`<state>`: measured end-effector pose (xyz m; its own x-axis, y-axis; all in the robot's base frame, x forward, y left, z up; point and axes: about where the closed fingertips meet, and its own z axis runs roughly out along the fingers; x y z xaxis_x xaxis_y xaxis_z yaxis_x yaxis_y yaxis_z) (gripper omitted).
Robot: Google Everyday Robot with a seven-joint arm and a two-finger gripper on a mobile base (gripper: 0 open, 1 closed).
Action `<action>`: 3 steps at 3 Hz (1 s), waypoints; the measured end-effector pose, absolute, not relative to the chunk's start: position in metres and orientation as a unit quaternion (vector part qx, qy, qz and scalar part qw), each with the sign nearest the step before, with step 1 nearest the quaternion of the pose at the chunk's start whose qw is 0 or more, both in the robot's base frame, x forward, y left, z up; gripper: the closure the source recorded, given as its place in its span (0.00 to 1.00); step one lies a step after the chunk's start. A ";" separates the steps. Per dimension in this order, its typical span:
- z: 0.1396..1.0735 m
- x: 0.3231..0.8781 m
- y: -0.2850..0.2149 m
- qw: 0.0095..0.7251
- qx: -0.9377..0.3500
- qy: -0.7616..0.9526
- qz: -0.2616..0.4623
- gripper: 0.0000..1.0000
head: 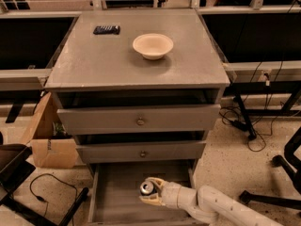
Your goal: Place pepsi can into bottom drawer
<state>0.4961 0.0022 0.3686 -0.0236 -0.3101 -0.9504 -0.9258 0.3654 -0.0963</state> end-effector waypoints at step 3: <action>0.263 0.529 0.050 0.488 -0.508 0.606 0.369 1.00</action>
Offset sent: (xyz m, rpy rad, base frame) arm 0.0521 0.0449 -0.1066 0.0394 0.0110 0.1698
